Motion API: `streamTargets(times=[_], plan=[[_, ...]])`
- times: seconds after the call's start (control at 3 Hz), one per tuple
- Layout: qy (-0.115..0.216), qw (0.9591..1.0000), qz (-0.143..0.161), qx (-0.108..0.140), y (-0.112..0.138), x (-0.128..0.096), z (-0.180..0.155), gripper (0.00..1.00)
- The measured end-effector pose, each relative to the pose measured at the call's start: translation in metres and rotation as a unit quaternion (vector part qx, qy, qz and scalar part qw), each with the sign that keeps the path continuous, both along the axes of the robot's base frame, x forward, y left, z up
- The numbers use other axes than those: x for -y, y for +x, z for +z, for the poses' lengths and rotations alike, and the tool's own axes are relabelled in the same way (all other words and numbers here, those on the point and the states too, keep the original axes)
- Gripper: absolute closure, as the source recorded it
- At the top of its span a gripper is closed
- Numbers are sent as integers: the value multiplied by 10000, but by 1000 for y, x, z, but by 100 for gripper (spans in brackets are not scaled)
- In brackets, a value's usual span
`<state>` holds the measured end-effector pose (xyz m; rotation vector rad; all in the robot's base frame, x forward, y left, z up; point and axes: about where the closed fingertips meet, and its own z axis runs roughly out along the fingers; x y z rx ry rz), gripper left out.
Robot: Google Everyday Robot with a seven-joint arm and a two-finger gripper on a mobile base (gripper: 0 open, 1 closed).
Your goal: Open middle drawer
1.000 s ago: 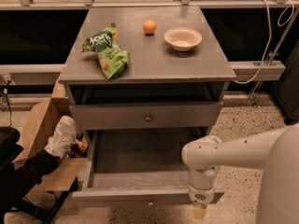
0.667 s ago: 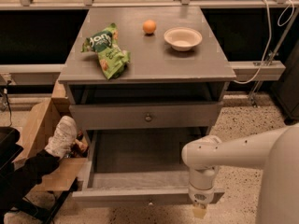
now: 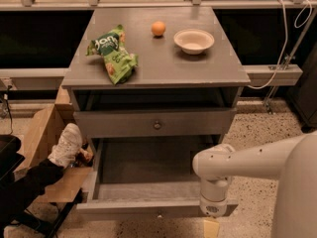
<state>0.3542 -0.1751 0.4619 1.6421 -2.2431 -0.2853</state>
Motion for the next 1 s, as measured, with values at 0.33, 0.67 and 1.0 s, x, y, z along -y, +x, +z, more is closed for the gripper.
streamTargets(times=[0.33,0.67,1.0], plan=[[0,10000,0,0,0,0,0,0],[0,10000,0,0,0,0,0,0],[0,10000,0,0,0,0,0,0]])
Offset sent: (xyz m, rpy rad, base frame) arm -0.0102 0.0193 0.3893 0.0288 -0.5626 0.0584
